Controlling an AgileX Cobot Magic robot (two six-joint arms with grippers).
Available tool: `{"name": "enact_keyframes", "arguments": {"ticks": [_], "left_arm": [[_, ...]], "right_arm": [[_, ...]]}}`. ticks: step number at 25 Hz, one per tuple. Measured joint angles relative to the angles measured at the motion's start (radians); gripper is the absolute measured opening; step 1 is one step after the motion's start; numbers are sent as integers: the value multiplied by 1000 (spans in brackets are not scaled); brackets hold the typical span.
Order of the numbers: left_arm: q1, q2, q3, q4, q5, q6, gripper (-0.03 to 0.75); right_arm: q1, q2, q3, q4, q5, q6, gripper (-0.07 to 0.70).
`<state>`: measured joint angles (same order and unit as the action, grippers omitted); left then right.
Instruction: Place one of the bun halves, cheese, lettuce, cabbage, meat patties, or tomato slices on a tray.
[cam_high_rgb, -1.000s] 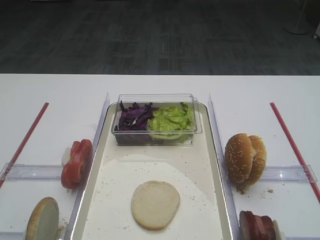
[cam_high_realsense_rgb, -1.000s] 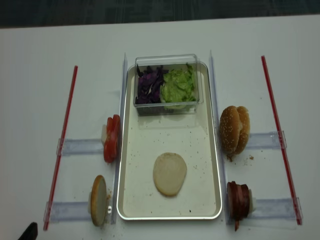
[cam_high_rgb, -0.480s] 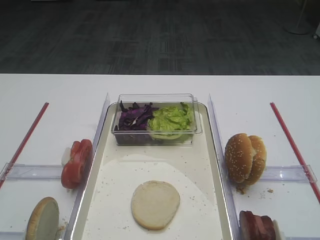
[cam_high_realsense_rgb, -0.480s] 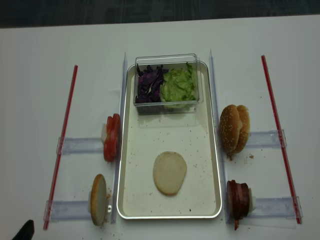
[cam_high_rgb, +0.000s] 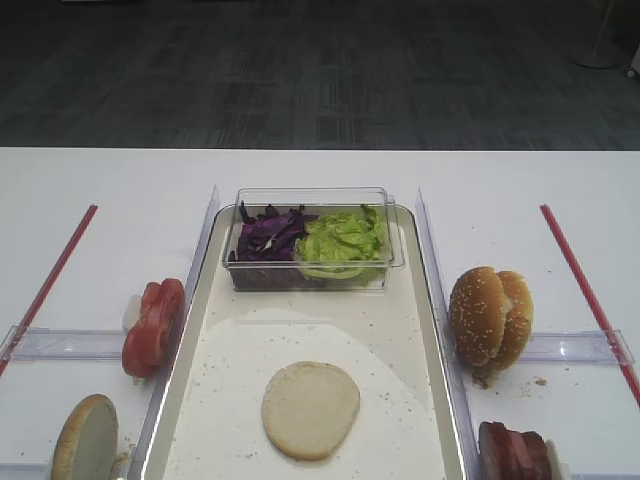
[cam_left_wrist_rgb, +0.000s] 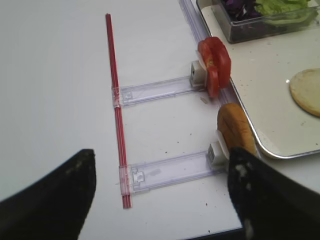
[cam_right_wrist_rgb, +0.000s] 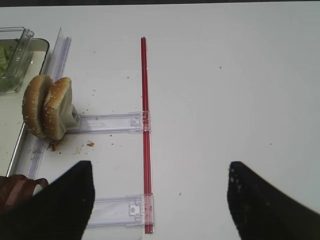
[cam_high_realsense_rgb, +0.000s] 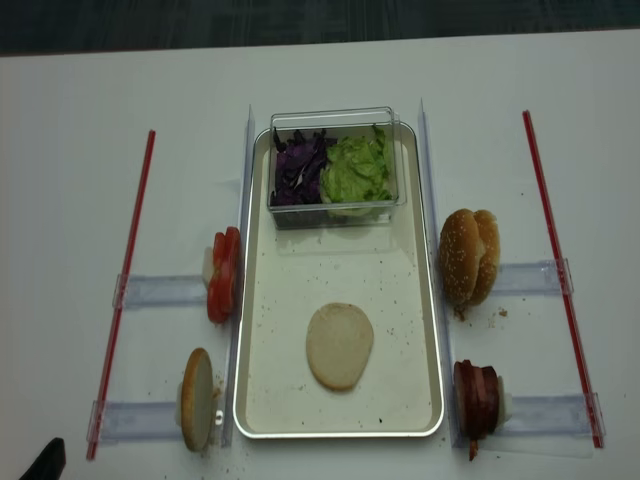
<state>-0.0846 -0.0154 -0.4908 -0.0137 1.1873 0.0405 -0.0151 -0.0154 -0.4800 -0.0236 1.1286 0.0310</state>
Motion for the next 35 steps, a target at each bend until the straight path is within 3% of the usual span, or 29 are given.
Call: {"name": "enact_keyframes", "arguments": {"ticks": [15,35], "left_arm": [[0,0,0,-28,0,32,503],[0,0,0,-7,0,-12,502]], "right_arm": [[0,0,0,0,0,0,571],[0,0,0,0,0,0,571]]}}
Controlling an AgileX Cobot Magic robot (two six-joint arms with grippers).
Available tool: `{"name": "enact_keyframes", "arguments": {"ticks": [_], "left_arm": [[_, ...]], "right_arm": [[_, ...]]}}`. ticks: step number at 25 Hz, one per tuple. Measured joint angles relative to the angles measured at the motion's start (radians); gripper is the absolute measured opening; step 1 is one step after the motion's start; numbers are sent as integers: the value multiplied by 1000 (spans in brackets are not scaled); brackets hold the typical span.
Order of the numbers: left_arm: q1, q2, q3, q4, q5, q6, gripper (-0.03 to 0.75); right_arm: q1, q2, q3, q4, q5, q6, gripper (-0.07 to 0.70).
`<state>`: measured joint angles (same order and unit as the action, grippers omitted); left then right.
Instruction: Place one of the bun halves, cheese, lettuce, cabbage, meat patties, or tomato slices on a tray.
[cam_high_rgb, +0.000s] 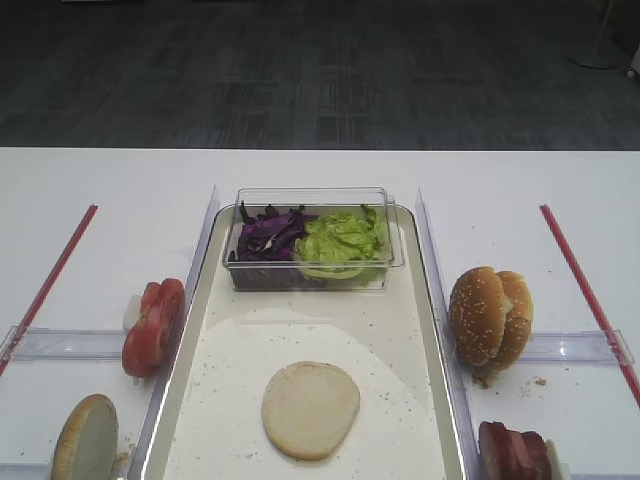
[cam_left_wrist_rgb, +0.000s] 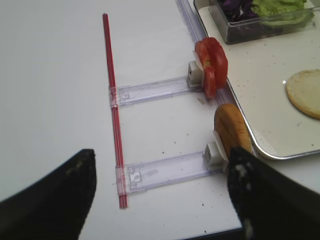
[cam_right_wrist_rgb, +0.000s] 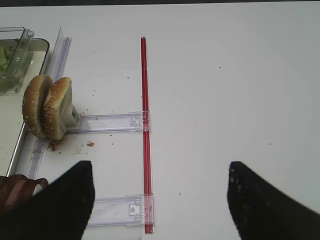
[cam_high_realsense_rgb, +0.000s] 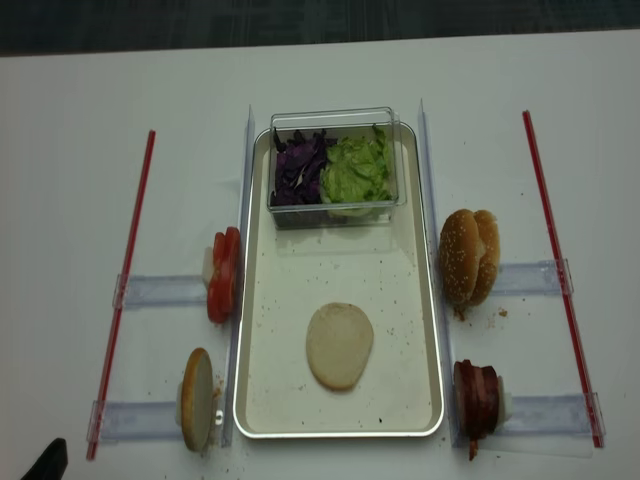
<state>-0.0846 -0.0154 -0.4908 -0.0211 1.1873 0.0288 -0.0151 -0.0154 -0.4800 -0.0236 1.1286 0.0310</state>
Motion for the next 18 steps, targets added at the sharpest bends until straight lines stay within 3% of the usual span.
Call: {"name": "enact_keyframes", "arguments": {"ticks": [18], "left_arm": [[0,0,0,0,0,0,502]], "right_arm": [[0,0,0,0,0,0,571]]}}
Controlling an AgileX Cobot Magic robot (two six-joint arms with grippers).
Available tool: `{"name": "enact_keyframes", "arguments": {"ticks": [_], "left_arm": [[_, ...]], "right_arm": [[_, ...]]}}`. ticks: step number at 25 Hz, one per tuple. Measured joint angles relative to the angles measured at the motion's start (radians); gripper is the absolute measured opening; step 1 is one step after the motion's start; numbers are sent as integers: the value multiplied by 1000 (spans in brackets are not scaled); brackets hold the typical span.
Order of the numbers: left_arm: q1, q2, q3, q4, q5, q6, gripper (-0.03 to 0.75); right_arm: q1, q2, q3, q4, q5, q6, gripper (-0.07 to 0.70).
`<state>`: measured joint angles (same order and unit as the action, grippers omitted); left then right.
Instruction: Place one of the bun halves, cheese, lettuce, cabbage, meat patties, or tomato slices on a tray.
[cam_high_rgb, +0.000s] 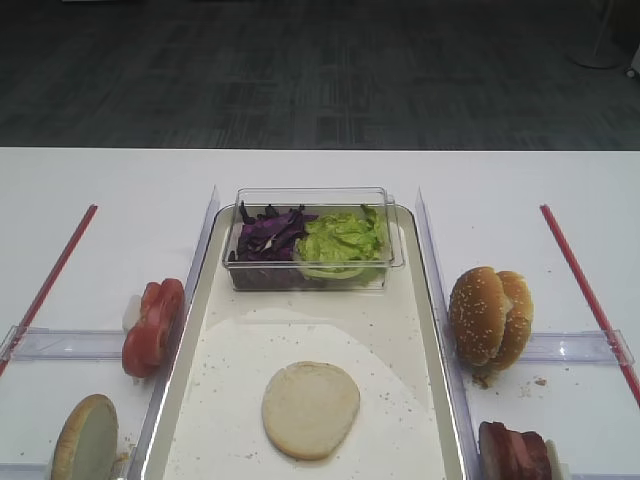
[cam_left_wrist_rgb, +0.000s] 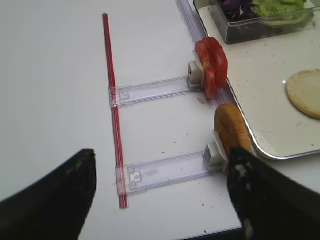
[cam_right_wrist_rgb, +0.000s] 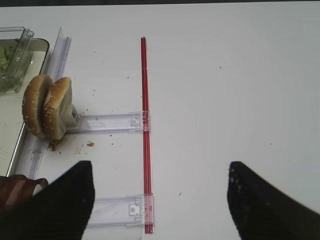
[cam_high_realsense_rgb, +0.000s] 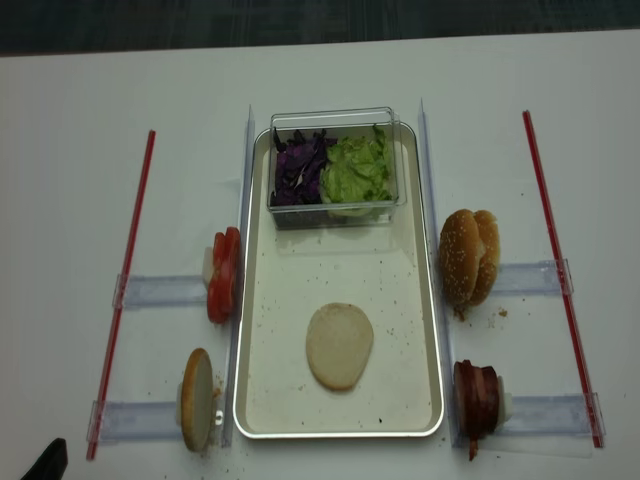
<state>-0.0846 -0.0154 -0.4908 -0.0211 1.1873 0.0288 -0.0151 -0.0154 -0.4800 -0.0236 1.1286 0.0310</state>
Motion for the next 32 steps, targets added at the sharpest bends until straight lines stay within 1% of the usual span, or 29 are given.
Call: {"name": "enact_keyframes", "arguments": {"ticks": [9,14,32], "left_arm": [[0,0,0,0,0,-1,502],[0,0,0,7,0,-29,502],[0,0,0,11,0,-29,502]], "right_arm": [[0,0,0,0,0,0,571],[0,0,0,0,0,0,571],[0,0,0,0,0,0,571]]}}
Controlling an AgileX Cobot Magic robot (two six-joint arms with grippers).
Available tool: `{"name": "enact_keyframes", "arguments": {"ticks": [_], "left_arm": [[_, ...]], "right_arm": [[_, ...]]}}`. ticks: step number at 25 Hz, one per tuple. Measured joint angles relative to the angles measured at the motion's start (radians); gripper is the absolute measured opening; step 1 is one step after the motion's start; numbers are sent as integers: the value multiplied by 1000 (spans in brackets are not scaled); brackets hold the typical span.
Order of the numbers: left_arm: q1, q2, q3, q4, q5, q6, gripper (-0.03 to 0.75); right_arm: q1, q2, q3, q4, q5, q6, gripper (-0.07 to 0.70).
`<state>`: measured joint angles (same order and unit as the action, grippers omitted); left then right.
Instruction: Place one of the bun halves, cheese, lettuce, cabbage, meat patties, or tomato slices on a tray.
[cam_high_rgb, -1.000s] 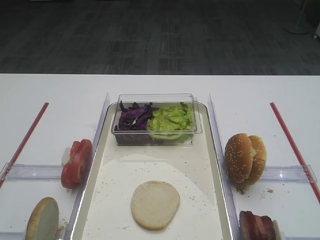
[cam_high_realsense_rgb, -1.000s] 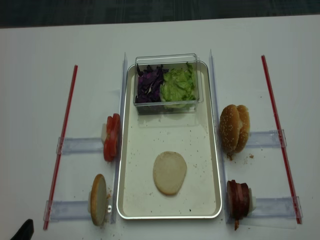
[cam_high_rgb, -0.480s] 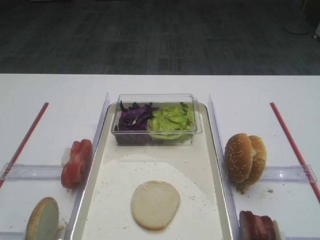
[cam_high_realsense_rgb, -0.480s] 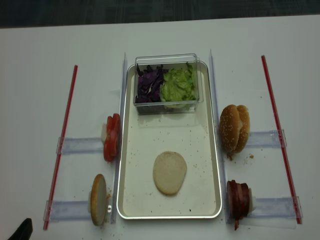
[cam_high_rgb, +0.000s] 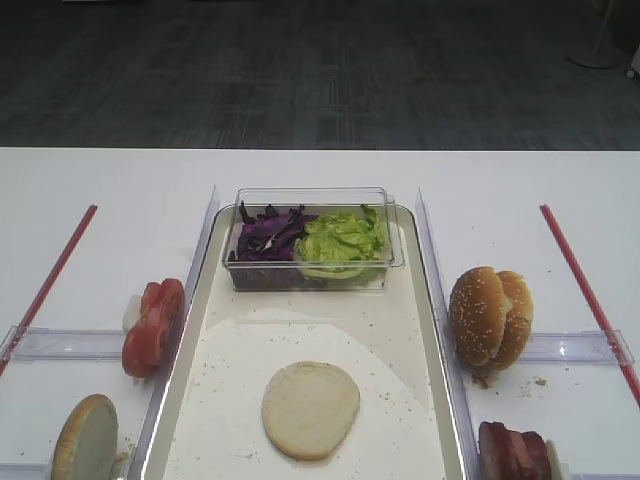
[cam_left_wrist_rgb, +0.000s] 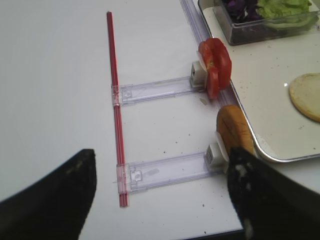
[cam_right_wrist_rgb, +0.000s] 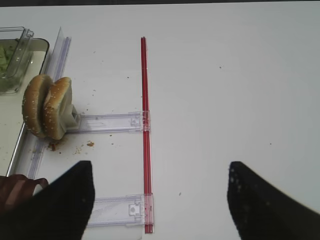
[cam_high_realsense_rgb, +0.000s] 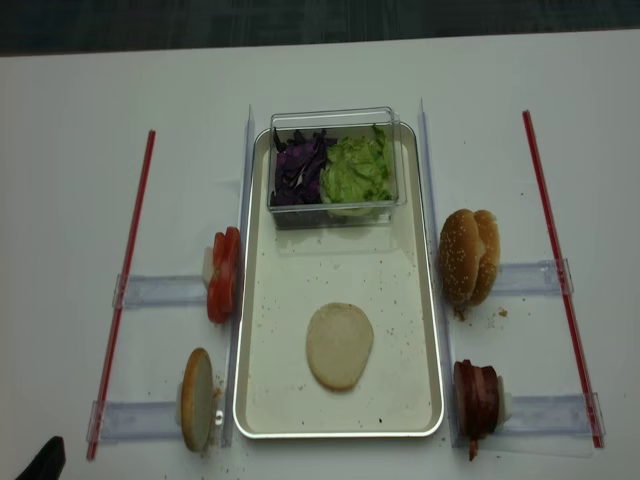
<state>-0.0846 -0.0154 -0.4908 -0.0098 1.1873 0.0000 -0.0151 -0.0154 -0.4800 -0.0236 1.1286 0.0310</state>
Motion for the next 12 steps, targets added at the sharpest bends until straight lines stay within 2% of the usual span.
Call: {"name": "enact_keyframes", "arguments": {"ticks": [12], "left_arm": [[0,0,0,0,0,0,502]], "right_arm": [[0,0,0,0,0,0,571]]}}
